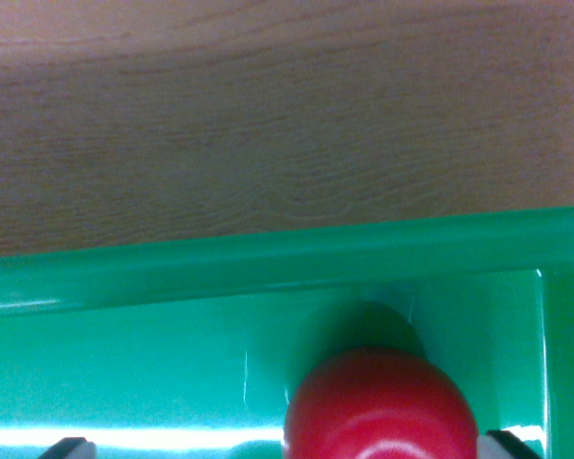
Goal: Pick fruit
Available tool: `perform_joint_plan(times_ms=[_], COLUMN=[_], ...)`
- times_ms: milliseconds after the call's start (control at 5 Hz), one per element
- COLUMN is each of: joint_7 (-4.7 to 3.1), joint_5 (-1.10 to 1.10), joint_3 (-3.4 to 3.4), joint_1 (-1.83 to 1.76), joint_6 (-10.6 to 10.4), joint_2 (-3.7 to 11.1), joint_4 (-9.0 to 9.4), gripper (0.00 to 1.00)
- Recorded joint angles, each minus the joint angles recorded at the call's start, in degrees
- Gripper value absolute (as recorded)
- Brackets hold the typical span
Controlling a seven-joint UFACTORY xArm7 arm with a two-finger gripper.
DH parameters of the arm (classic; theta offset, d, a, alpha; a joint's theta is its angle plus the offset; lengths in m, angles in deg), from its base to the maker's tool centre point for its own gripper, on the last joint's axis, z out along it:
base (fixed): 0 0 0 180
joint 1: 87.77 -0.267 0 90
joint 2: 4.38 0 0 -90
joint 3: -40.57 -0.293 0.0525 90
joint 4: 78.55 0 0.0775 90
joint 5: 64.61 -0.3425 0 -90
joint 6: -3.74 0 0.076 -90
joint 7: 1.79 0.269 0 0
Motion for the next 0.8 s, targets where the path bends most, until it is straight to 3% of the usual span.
perform_joint_plan(times_ms=[200, 400, 600, 800], joint_7=[0.00, -0.35, -0.35, -0.69], joint_5=[0.00, -0.13, -0.13, -0.25], joint_3=[0.00, 0.33, 0.33, 0.65], joint_1=[0.00, 0.42, 0.42, 0.81], joint_6=[0.00, -2.36, -2.36, -4.60], joint_2=[0.00, 1.29, 1.29, 2.51], joint_4=[0.00, 1.60, 1.60, 3.11], gripper=[0.00, 0.00, 0.00, 0.00])
